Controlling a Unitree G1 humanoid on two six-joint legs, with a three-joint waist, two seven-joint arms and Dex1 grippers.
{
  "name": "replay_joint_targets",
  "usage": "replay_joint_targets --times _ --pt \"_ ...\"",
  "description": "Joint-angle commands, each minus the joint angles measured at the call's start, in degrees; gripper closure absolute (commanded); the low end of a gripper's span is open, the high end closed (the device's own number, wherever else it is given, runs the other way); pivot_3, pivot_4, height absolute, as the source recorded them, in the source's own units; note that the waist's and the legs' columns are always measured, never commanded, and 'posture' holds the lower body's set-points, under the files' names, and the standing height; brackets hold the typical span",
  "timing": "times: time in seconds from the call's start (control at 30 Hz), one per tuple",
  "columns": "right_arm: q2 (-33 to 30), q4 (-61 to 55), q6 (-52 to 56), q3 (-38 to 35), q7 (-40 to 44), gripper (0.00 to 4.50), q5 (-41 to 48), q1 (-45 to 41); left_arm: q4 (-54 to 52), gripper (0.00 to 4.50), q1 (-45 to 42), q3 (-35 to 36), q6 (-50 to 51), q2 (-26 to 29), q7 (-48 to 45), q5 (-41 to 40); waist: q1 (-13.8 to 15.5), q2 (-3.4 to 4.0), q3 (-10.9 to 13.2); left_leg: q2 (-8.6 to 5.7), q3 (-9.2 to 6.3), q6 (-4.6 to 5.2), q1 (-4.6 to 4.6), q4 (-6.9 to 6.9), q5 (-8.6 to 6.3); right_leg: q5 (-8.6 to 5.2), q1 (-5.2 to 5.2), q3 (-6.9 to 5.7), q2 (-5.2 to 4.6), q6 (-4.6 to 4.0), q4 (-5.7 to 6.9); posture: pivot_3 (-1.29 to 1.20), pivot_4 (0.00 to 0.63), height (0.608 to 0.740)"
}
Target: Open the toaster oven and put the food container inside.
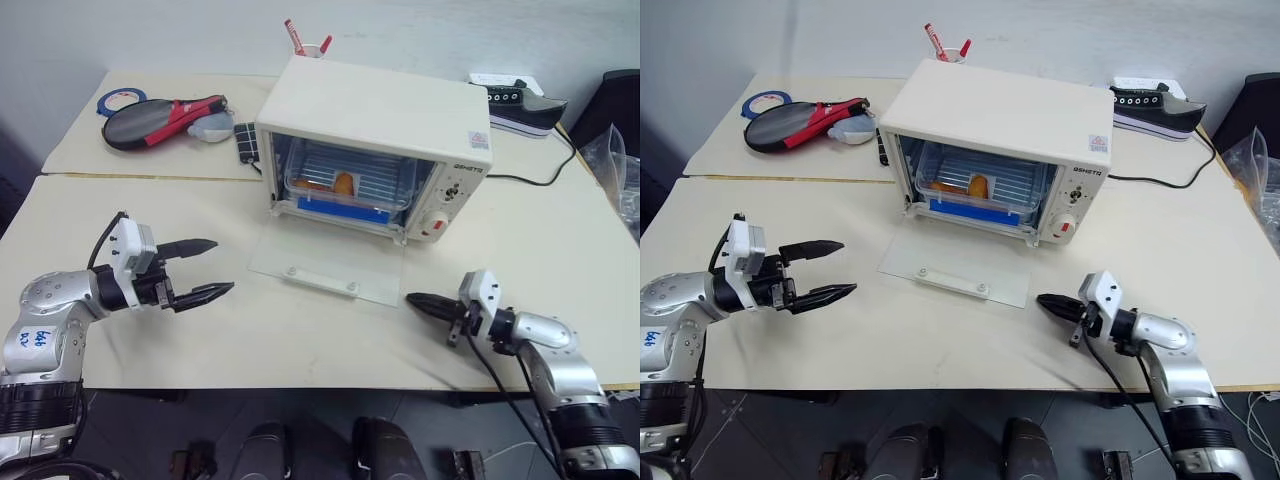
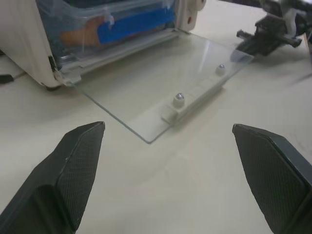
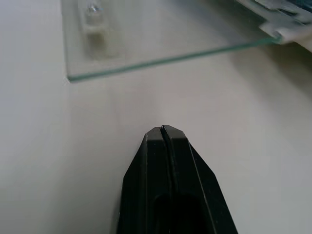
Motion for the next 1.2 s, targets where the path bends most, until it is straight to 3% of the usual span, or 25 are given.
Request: replay_joint_targets --times 0.03,0.2,0.57,0.7,0.8,0.9,1.07,1.2 --pt "1.17 -3.96 0.73 -1.1 0.91 4.5 3.91 -1.23 -3.1 0.04 0.4 1.76 1.71 -1.02 2.61 -2.51 -0.01 0.01 0.0 0.0 0.0 0.0 0.0 0.0 0.0 0.0 0.0 -0.01 0.0 0.0 0.0 0.0 0.15 0.74" --pt "2.35 -7.74 2.64 -2.67 -1.12 4.5 6.62 -3.16 -1.92 0.04 -2.21 4.06 -1.85 -2.39 6.14 -2.15 -0.03 0.02 0.01 0.01 -0.01 0.0 0.0 0.0 0.0 0.0 -0.02 -0.01 0.02 0.0 0.01 0.0 0.15 0.74" --pt "5.41 -15.57 8.62 -9.78 -10.53 4.5 15.95 -6.54 -2.26 0.04 -0.09 5.26 3.1 -1.42 5.22 -5.33 -0.06 0.06 0.02 0.0 0.0 -0.02 -0.01 0.0 -0.01 0.0 -0.03 0.0 0.01 0.0 0.0 0.0 0.15 0.74" --pt "3.92 -17.3 14.06 -12.44 -11.91 4.5 21.49 -8.94 -0.82 0.04 1.68 4.07 0.89 -1.26 6.28 -2.13 -0.05 0.08 0.03 0.02 0.0 -0.04 -0.01 -0.02 -0.02 0.0 -0.06 0.0 0.03 0.0 0.01 0.0 0.15 0.74" --pt "-0.55 -18.99 15.79 -13.62 -8.49 4.5 20.99 -4.14 -0.83 0.04 2.96 3.22 -2.67 -1.6 7.06 0.82 0.52 0.09 0.03 -0.03 0.01 -0.03 -0.03 -0.02 -0.03 0.0 -0.06 0.01 0.0 0.0 -0.02 0.0 0.15 0.74" --pt "-3.49 -23.55 15.45 -13.25 -5.7 3.89 19.92 3.1 -2.17 0.0 5.92 3.01 -3.87 -1.27 6.52 1.78 0.93 0.08 0.03 -0.03 0.0 0.05 -0.1 -0.02 -0.1 0.0 -0.06 -0.01 -0.01 0.0 -0.11 0.0 0.15 0.74" --pt "-4.42 -30.75 11.07 -12.23 -1.69 2.23 16.13 16.73 -4.34 0.0 11.12 4.71 -5.1 -1.26 7.34 2.14 0.91 0.13 0.0 -0.01 0.08 0.06 -0.05 -0.03 -0.11 0.0 -0.07 0.05 0.0 0.0 -0.06 0.0 0.15 0.74" --pt "-4.13 -31.39 6.42 -9.67 0.66 0.85 12.51 20.56 -6.72 0.0 15.72 4.67 -8.79 -1.31 7.06 4.01 0.29 0.14 -0.01 0.0 0.17 0.04 0.05 -0.07 -0.15 0.0 -0.05 0.16 0.02 0.0 -0.05 0.0 0.15 0.74"
